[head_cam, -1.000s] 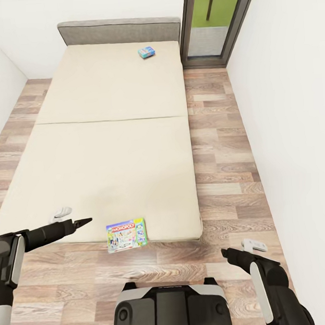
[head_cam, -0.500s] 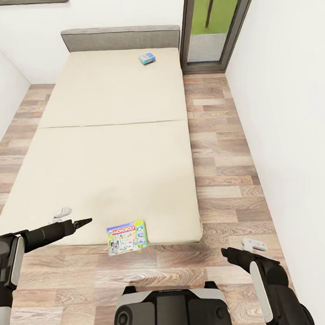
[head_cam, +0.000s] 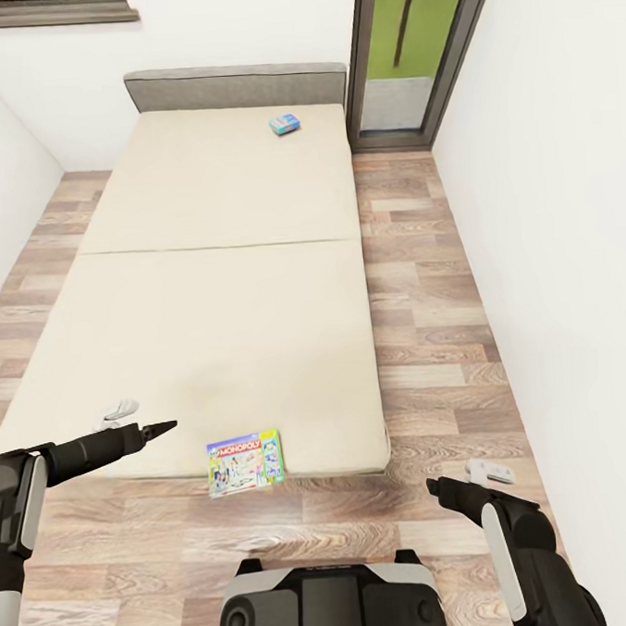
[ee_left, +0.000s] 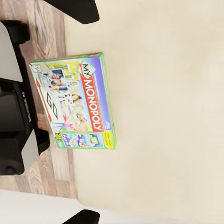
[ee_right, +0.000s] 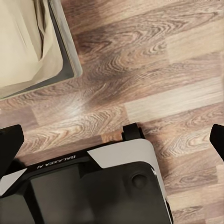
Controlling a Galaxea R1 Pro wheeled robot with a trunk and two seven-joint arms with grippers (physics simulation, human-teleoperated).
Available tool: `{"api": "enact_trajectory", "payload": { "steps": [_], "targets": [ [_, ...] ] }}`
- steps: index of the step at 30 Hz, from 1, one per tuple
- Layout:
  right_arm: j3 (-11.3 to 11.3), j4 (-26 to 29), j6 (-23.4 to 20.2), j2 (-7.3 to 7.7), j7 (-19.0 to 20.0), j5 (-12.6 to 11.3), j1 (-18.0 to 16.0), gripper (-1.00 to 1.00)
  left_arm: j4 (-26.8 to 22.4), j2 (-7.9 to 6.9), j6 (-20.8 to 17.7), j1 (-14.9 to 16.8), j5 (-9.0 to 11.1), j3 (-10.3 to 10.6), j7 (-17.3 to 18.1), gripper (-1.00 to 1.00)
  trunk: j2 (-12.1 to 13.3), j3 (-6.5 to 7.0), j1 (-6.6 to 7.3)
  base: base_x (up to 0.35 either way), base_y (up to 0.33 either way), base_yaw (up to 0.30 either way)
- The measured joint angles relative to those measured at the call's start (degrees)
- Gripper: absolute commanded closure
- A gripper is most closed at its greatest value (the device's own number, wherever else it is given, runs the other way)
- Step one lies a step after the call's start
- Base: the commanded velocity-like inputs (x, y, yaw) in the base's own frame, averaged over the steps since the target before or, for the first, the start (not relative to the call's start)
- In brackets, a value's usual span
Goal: Put all the toys in the child's room - the three board games (two on the bed and one on the table), the two jigsaw puzzles on the table, and the tennis ball on the table - inside the toy box on the table in the child's room.
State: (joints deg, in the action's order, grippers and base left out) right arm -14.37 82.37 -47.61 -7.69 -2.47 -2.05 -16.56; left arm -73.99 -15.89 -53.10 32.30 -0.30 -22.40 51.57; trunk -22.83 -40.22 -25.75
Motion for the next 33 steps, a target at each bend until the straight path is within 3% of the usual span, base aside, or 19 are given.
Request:
{"api": "enact_trajectory", "payload": {
  "steps": [11, 33],
  "targets": [
    [-0.07, -0.08, -0.11, 1.56, 0.06, -0.14, -0.01, -1.0, -0.05, -0.02, 0.0, 0.0, 0.0, -0.03, 0.11, -1.0, 0.0, 1.02, 0.0, 0.0, 0.0, 0.0],
    [-2.59, -0.52, -0.06, 1.76, 0.08, -0.18, -0.01, -1.0, -0.05, -0.04, 0.0, 0.0, 0.02, -0.06, 0.12, -1.0, 0.0, 3.07, 0.0, 0.0, 0.0, 0.0]
  ]
}}
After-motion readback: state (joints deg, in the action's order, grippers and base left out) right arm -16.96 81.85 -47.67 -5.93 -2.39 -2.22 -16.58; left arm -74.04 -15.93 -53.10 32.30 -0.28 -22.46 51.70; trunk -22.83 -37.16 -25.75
